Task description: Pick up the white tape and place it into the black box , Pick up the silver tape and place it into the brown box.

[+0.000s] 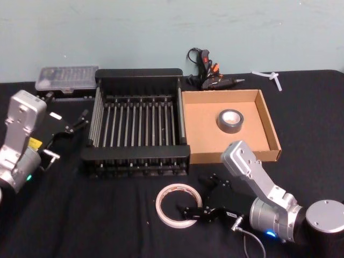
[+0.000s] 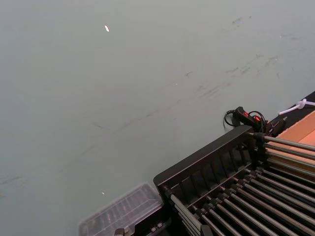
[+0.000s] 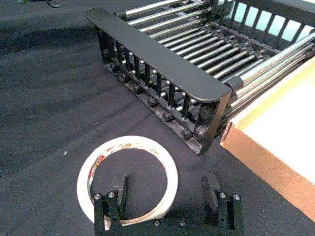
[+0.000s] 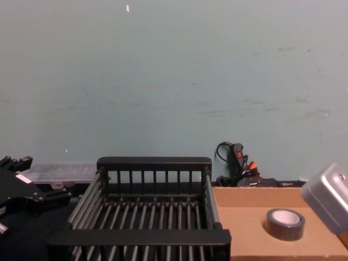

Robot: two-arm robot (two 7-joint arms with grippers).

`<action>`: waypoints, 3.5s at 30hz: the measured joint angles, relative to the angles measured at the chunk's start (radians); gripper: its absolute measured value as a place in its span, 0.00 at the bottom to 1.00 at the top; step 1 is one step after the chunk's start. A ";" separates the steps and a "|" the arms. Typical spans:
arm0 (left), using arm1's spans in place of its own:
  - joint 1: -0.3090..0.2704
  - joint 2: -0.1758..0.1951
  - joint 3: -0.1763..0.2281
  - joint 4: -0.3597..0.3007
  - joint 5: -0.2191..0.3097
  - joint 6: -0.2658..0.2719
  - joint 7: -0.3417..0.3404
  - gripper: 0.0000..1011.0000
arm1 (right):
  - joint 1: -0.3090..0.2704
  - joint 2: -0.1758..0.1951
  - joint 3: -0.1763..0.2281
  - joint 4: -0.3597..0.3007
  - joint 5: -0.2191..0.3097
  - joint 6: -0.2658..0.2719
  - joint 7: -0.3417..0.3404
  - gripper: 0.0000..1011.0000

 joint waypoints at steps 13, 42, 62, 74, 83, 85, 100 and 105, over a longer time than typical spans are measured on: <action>0.000 0.000 0.000 0.000 0.000 0.000 0.000 0.99 | 0.000 0.000 0.001 0.000 0.000 0.000 -0.001 0.98; 0.000 0.000 0.000 0.000 0.000 0.000 0.000 0.99 | -0.001 0.001 0.001 -0.001 0.002 -0.002 0.000 0.15; 0.000 0.000 0.000 0.000 0.000 0.000 0.000 0.99 | -0.006 0.009 0.010 -0.012 0.021 -0.008 0.018 0.07; 0.000 0.000 0.000 0.000 0.000 0.000 0.000 0.99 | -0.027 0.039 0.031 -0.073 0.062 -0.025 0.037 0.07; 0.000 0.000 0.000 0.000 0.000 0.000 0.000 0.99 | -0.039 0.081 0.056 -0.149 0.123 -0.047 0.062 0.07; 0.000 0.000 0.000 0.000 0.000 0.000 0.000 0.99 | -0.039 0.088 0.061 -0.161 0.132 -0.053 0.065 0.07; 0.000 0.000 0.000 0.000 0.000 0.000 0.000 0.99 | 0.045 0.068 0.070 -0.165 0.186 -0.079 0.033 0.07; 0.000 0.000 0.000 0.000 0.000 0.000 0.000 0.99 | 0.094 0.034 0.059 -0.127 0.185 -0.074 0.007 0.07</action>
